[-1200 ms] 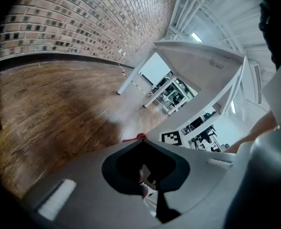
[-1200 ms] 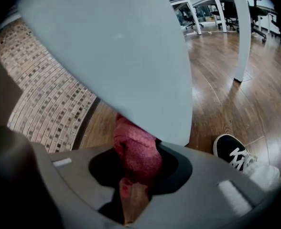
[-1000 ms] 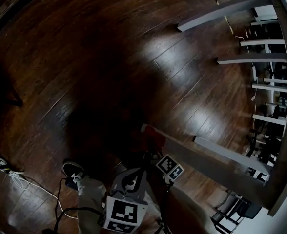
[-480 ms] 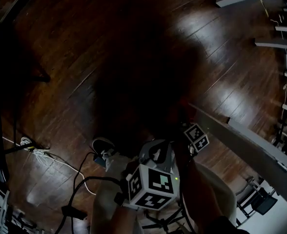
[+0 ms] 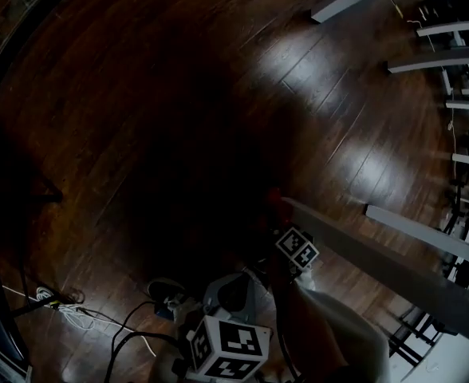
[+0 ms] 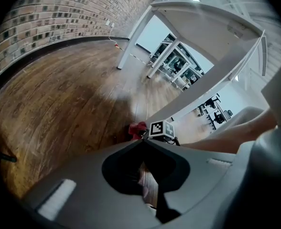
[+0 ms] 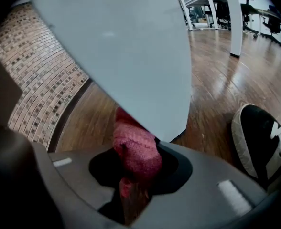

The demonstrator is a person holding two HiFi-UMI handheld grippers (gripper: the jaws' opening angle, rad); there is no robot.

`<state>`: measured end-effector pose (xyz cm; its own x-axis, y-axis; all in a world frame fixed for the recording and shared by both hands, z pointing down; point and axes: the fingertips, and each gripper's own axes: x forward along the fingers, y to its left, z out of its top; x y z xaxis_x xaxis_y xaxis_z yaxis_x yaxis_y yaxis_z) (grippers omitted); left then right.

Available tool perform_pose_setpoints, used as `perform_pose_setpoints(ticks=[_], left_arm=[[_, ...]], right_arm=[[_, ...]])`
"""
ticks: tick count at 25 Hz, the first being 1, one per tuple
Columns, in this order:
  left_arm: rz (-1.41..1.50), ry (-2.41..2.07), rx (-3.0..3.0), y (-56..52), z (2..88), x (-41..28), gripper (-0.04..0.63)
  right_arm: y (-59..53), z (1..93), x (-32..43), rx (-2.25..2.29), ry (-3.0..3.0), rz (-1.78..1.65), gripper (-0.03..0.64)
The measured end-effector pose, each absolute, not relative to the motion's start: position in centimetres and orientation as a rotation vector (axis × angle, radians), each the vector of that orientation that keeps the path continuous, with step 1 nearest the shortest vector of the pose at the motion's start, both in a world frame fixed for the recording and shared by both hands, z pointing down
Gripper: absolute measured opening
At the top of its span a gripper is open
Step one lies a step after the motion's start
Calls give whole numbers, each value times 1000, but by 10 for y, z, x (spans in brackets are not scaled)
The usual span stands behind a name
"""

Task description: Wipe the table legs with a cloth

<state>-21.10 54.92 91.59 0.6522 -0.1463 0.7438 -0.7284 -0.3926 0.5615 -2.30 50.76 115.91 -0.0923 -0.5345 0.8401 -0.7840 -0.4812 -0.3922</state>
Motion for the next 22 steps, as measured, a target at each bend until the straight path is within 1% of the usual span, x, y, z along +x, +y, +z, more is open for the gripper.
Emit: perform_pose_setpoints(ticks=[5, 10, 14, 22], left_arm=[[767, -675, 1922, 546, 918, -213, -5], [786, -683, 1891, 556, 926, -210, -5], [778, -704, 1884, 566, 926, -202, -3], [738, -742, 1842, 599, 896, -172, -3]], right_arm=[[503, 1169, -21, 1960, -1449, 1602, 104], [505, 1151, -20, 1927, -1436, 1594, 104], [508, 1111, -22, 1883, -1471, 1607, 104], [499, 993, -24, 1833, -1513, 1671, 103]])
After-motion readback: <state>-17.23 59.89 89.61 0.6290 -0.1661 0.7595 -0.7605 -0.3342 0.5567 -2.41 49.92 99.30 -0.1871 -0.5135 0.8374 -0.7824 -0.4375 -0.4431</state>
